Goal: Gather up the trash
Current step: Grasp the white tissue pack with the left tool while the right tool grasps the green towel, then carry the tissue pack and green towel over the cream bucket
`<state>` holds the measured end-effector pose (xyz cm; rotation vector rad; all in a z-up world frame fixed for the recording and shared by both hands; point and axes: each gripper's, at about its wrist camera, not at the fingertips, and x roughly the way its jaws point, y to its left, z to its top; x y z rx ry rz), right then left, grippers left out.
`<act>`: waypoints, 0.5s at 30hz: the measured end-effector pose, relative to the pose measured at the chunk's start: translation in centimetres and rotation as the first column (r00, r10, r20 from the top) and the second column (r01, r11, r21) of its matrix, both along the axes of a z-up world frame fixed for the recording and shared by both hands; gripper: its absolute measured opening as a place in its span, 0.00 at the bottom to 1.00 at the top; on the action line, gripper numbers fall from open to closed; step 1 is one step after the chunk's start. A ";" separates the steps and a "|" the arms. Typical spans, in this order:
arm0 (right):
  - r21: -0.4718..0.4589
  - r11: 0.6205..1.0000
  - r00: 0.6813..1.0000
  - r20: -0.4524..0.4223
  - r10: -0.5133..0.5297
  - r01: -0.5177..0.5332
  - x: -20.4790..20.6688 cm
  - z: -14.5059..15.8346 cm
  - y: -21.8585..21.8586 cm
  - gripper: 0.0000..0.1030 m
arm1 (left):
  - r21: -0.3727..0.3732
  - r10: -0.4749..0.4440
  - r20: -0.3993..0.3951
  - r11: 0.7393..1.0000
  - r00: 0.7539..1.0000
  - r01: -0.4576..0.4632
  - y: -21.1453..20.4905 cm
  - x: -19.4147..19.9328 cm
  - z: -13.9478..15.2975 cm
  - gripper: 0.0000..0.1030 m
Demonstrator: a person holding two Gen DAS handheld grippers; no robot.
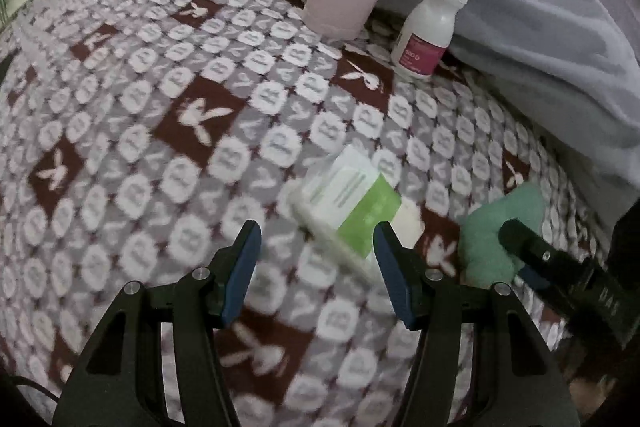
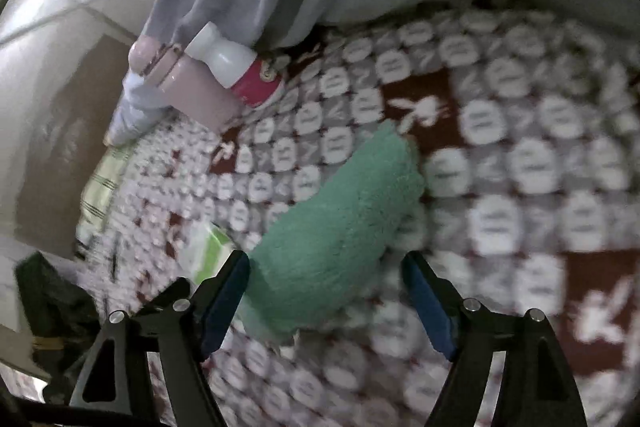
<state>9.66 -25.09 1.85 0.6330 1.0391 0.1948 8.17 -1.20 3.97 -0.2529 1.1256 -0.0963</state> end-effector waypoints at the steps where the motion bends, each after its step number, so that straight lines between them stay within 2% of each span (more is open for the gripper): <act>1: 0.008 1.000 1.000 0.022 0.005 -0.005 0.0 0.0 0.1 0.59 | -0.003 0.003 -0.005 1.000 1.000 -0.003 -0.1 0.4 -0.3 0.55; 2: 0.026 0.999 0.999 0.040 0.026 -0.027 0.0 0.1 0.1 0.50 | -0.006 0.009 -0.011 1.000 1.000 -0.009 -0.3 0.8 -0.6 0.55; 5: -0.003 0.998 0.995 0.084 0.062 -0.062 -1.0 1.0 -0.1 0.43 | -0.017 0.036 -0.024 0.999 0.999 -0.036 -0.9 1.8 -1.6 0.55; 8: -0.035 0.996 0.990 0.115 0.083 -0.079 -2.4 2.1 -1.0 0.42 | -0.019 0.052 0.001 0.998 0.999 -0.052 -1.9 2.1 -1.7 0.54; 9: -0.050 0.995 0.989 0.123 0.087 -0.081 -3.0 2.4 -1.4 0.42 | -0.025 0.044 0.000 0.999 0.999 -0.044 -2.3 2.2 -1.7 0.39; 11: -0.074 0.994 0.987 0.131 0.092 -0.083 -4.5 3.1 -2.1 0.42 | -0.054 0.017 -0.003 0.998 1.000 -0.017 -3.2 2.0 -1.7 0.19; 12: -0.074 0.994 0.987 0.130 0.094 -0.084 -5.0 3.2 -2.6 0.42 | -0.063 0.003 -0.002 0.998 1.000 -0.003 -3.5 1.8 -1.6 0.13; 15: -0.095 0.992 0.986 0.133 0.101 -0.089 -7.3 3.9 -3.8 0.42 | -0.092 -0.051 -0.001 0.995 0.999 0.051 -4.2 0.2 -0.2 0.11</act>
